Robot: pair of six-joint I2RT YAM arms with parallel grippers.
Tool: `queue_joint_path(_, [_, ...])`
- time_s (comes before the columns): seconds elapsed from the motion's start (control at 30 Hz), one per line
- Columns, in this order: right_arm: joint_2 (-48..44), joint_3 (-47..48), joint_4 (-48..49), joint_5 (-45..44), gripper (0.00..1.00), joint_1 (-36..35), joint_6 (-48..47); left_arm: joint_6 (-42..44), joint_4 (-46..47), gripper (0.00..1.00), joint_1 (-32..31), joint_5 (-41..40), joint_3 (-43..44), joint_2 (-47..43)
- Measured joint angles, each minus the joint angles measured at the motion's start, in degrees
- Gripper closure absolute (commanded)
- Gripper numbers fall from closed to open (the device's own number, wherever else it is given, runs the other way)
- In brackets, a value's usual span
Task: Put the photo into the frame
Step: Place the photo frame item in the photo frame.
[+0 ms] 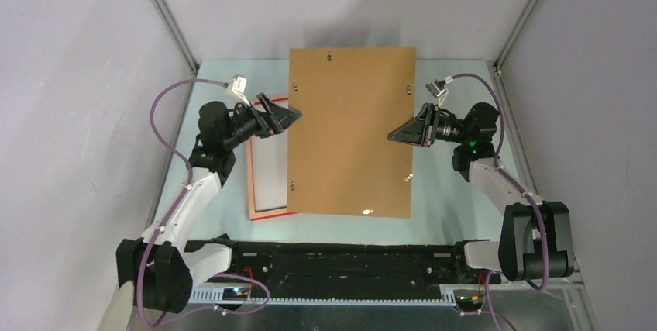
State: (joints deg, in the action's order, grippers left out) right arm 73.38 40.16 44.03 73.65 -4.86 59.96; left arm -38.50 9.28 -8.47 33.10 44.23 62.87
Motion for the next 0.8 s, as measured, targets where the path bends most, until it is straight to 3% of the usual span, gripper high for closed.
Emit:
queue_joint_path(0.43, [7.1,1.75,-4.61,-1.49,1.0,-1.03,-3.34,6.19,-13.18,0.0,9.4,0.31,6.05,-2.58])
queue_joint_path(0.63, [13.53,7.32,-9.73,-3.5,1.0,-4.07,-5.79,8.17,-18.05,0.0,18.16,0.55,6.05,-4.07])
queue_joint_path(0.8, [19.91,14.38,-13.38,-4.63,1.0,-6.71,-7.04,11.28,-22.45,0.0,21.16,0.72,6.05,-5.55])
